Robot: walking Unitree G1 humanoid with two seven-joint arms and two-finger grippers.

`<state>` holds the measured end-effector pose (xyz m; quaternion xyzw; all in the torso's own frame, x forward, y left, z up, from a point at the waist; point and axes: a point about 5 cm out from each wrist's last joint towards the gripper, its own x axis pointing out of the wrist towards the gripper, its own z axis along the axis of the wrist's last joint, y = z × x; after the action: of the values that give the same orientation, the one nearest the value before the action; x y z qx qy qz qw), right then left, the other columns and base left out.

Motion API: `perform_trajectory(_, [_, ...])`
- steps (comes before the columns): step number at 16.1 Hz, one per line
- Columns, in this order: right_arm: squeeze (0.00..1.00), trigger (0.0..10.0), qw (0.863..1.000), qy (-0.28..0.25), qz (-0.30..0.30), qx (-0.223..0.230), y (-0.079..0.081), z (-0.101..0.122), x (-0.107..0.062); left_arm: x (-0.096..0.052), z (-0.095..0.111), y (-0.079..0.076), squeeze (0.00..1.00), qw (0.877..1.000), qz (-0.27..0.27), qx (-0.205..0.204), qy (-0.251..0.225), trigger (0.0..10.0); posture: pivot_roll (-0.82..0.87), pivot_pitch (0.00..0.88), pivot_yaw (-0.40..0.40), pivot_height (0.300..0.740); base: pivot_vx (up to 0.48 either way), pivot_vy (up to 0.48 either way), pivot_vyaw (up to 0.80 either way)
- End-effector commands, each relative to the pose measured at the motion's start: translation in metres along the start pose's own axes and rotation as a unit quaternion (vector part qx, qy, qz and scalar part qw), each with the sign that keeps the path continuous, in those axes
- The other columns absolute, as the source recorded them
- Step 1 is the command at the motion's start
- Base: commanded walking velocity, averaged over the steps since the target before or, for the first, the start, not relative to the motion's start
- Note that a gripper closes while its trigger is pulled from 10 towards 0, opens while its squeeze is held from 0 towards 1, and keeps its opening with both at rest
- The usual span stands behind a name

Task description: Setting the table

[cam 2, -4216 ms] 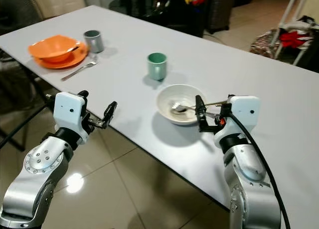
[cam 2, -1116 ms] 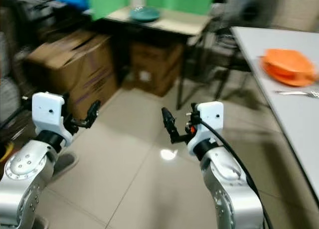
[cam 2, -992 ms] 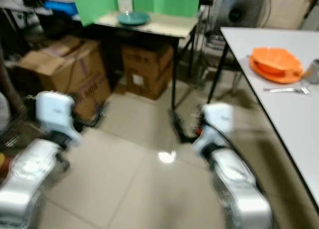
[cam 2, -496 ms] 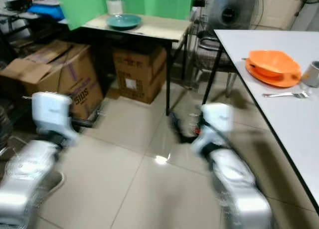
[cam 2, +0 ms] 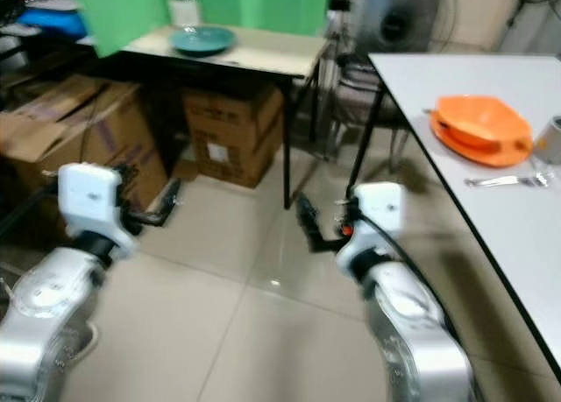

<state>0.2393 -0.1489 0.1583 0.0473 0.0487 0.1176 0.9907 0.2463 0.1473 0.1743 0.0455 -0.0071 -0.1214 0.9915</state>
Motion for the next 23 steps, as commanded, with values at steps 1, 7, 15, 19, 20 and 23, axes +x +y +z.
perform_trajectory(1, [0.0, 10.0, 1.0, -0.012, 0.008, 0.002, 0.005, 0.003, 0.001, -0.003, 0.001, 0.008, 0.0, 1.0, 0.015, 0.009, 0.001, 10.0, -0.02, 0.049, 0.021, 0.74, 0.326, 0.0, 0.0])
perform_trajectory(7, [0.0, 10.0, 0.997, -0.066, -0.033, 0.007, -0.011, 0.002, 0.002, -0.013, -0.013, 0.02, 0.0, 1.0, 0.02, -0.002, -0.002, 10.0, -0.03, 0.057, 0.025, 0.74, 0.327, 0.0, 0.0])
perform_trajectory(15, [0.0, 10.0, 0.999, -0.029, -0.043, 0.0, -0.035, -0.046, 0.003, -0.042, -0.049, 0.031, 0.0, 0.999, 0.048, 0.012, 0.009, 10.0, -0.01, 0.071, -0.005, 0.74, 0.337, 0.0, 0.0])
perform_trajectory(19, [0.0, 10.0, 0.998, -0.032, -0.046, -0.002, -0.035, -0.048, 0.007, -0.04, -0.046, 0.032, 0.0, 0.999, 0.048, 0.01, -0.004, 10.0, -0.01, 0.074, 0.0, 0.74, 0.355, 0.0, 0.0])
perform_trajectory(20, [0.0, 10.0, 0.998, -0.033, -0.046, 0.0, -0.033, -0.048, 0.007, -0.039, -0.046, 0.033, 0.0, 0.999, 0.05, 0.009, -0.006, 10.0, -0.01, 0.073, 0.004, 0.74, 0.368, 0.0, 0.0])
perform_trajectory(23, [0.0, 10.0, 0.998, -0.034, -0.048, 0.003, -0.033, -0.05, 0.007, -0.038, -0.047, 0.034, 0.0, 0.999, 0.05, 0.009, -0.006, 10.0, -0.01, 0.068, 0.012, 0.74, 0.371, 0.0, 0.0])
